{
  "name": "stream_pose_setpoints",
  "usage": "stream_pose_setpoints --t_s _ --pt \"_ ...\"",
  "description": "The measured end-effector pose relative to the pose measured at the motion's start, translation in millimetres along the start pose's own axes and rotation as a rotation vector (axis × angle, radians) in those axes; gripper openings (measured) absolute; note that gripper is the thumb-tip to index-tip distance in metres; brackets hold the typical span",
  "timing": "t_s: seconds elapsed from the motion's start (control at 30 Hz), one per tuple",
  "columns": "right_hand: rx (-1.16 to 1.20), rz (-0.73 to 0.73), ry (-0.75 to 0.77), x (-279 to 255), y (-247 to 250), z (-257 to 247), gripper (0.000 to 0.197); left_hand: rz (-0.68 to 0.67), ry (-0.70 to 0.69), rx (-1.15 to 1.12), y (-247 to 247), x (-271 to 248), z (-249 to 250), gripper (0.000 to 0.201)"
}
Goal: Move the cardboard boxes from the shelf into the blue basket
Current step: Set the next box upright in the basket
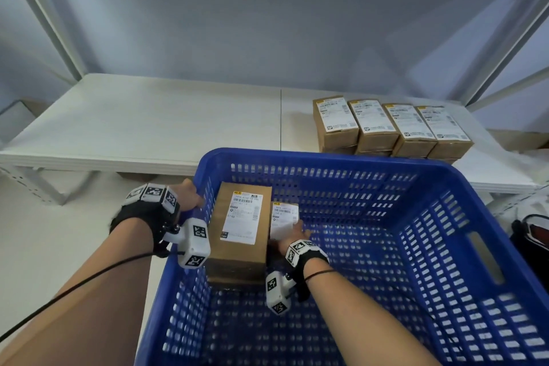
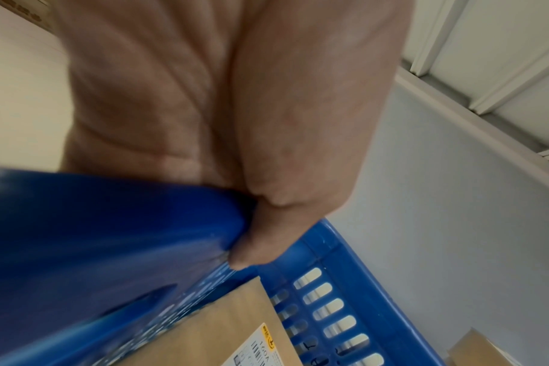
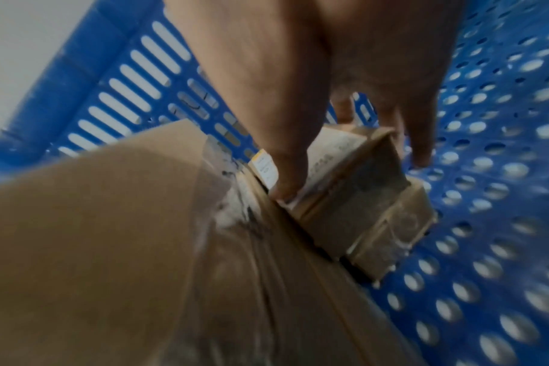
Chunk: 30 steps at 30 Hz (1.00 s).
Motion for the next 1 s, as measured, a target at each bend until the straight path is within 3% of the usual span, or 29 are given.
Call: stream_pose_setpoints --t_s 0.1,0.17,0.3,0.37,0.5,0.7,0.83,1.0 --pt "-0.229 0.023 0.06 -13 24 -16 0.063 0.003 0.02 0.051 -1 -4 1 0.053" --pt "-0.277 0.221 0.158 -32 52 -36 0.048 -0.001 0.02 0.055 0 -4 0 0.054" --pt "-0.283 0.684 0.478 -96 125 -95 0.041 0.007 0.006 0.042 0 -7 3 0.051" --pt "-0.297 0.818 0.527 -115 159 -118 0.05 0.015 0.019 0.039 0 -10 4 0.052" --pt "-0.416 0.789 0.322 -105 211 -147 0.079 0.018 0.021 0.031 0 -12 2 0.053" --pt "-0.459 0.629 0.108 -70 230 -154 0.088 0.02 0.014 0.008 0 -12 3 0.05" --pt "-0.454 0.709 0.091 -60 229 -152 0.073 0.003 0.019 0.011 -2 -13 3 0.049" --pt "-0.435 0.698 0.118 -62 228 -153 0.092 0.019 0.004 0.005 -2 -13 4 0.047"
Point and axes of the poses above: each hand's wrist, its own x-axis towards the middle knuckle, its own y-axis out of the back of the hand, z = x × y, the point moved 4 cm from there along x, towards the middle knuckle, and after that the axes turned 10 degrees about -z, right-handed, at the moved point
